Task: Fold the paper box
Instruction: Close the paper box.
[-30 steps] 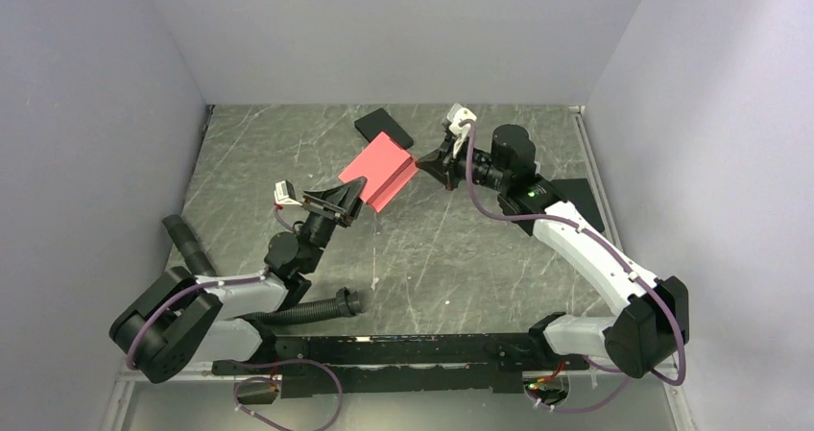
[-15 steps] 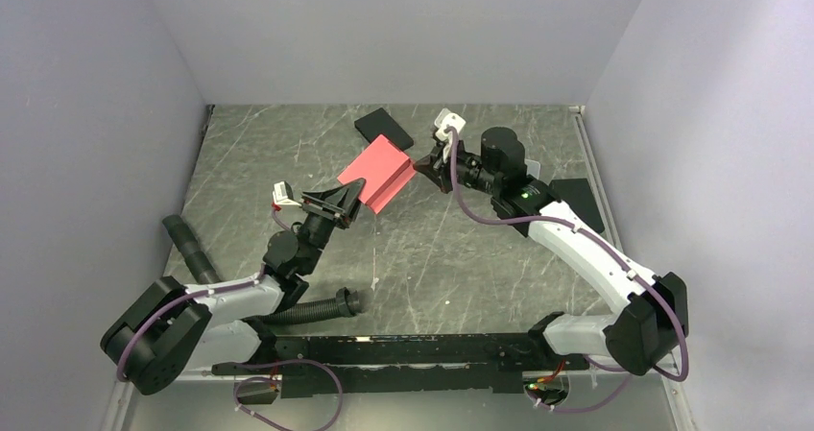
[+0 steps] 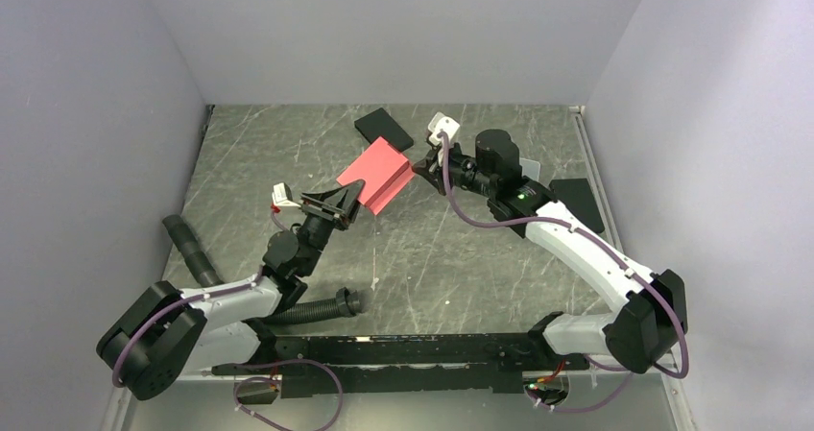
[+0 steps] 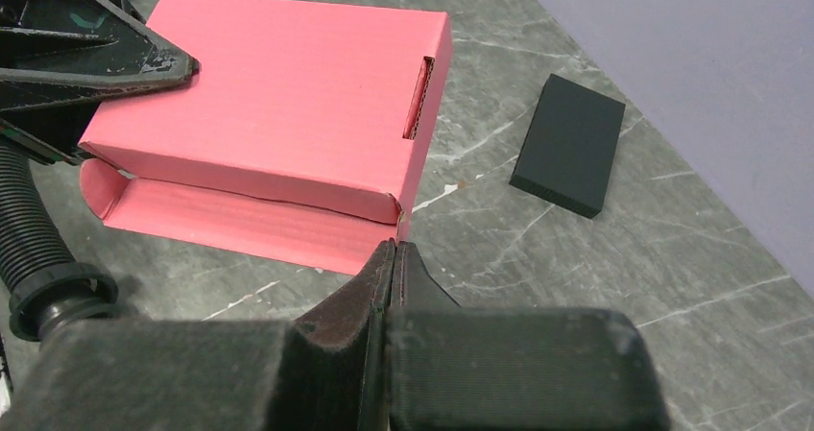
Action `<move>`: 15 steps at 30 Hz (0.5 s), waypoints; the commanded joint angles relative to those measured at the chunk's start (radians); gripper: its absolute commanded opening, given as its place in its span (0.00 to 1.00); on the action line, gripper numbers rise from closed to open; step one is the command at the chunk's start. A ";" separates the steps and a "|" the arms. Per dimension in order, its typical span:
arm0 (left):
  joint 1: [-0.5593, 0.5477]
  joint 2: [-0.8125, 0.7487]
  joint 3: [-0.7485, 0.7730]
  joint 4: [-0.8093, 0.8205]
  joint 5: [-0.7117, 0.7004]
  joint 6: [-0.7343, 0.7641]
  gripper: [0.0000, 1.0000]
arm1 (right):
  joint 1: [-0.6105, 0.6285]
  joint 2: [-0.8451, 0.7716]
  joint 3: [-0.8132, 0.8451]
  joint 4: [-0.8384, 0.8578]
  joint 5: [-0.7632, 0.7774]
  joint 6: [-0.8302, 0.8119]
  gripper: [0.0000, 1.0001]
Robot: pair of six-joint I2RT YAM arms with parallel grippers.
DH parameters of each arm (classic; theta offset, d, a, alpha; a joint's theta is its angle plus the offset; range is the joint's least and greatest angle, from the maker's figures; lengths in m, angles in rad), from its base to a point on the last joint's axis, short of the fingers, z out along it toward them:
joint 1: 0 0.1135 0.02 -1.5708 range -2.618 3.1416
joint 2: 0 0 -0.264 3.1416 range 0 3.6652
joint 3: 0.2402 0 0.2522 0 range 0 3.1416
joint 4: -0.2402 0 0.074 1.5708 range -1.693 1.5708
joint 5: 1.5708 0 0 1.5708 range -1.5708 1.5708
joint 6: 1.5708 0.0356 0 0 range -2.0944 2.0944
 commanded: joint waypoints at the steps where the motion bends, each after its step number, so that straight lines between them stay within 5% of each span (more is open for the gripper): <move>1: -0.012 -0.001 0.007 0.089 -0.005 -0.037 0.00 | 0.040 0.008 0.030 0.000 -0.077 0.007 0.00; 15: -0.013 -0.002 0.000 0.113 -0.015 -0.054 0.00 | 0.039 0.001 -0.005 0.044 -0.101 0.015 0.00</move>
